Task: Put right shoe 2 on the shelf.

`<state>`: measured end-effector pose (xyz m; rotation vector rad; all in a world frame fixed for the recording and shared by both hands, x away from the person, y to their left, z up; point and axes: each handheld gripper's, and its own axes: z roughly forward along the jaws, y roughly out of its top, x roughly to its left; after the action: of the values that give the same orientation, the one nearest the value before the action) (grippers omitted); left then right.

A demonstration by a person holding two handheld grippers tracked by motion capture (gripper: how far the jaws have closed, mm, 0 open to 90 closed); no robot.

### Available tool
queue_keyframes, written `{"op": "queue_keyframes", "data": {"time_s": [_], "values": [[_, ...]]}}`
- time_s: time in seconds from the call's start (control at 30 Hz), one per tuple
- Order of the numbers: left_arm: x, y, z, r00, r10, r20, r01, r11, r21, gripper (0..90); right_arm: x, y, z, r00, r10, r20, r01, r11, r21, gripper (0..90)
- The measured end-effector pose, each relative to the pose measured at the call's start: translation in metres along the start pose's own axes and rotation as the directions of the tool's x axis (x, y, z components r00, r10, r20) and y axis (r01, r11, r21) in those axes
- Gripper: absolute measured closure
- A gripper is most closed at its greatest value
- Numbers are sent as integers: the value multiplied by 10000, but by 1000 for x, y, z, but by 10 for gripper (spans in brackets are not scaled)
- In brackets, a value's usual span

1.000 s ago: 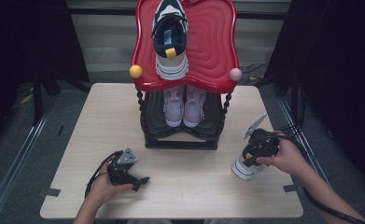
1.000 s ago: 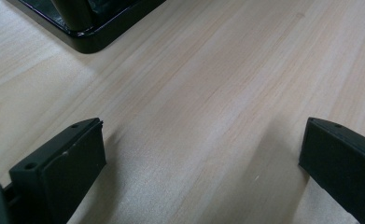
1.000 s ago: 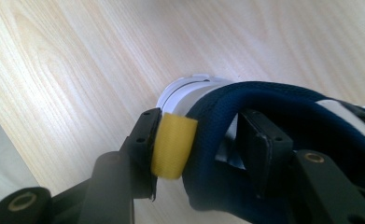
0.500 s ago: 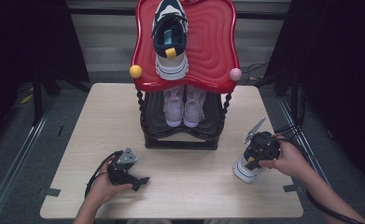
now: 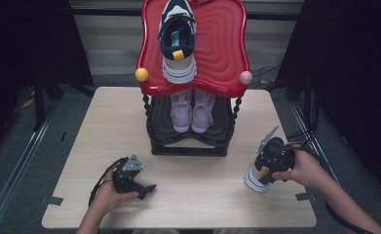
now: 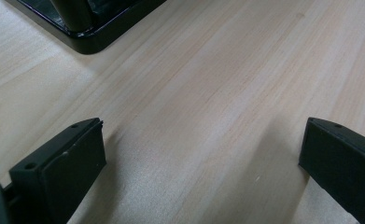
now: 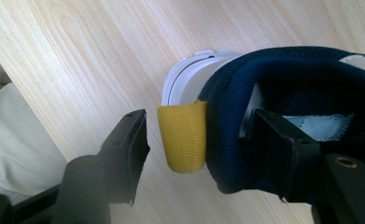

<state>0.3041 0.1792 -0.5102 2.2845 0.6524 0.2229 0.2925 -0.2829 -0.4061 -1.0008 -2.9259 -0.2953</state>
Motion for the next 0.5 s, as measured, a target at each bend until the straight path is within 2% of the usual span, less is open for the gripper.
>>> {"op": "queue_keyframes", "data": {"time_s": [0.27, 0.5], "values": [[0, 0, 0, 10000, 27, 3, -27, 10000, -10, 0, 0, 9, 1, 9999, -41, 116, 39, 9998, 178, 362], [0, 0, 0, 10000, 39, -14, -39, 10000, 29, 0, -1, 15, 9, 9999, 155, -53, -153, 9993, 351, 384]]}}
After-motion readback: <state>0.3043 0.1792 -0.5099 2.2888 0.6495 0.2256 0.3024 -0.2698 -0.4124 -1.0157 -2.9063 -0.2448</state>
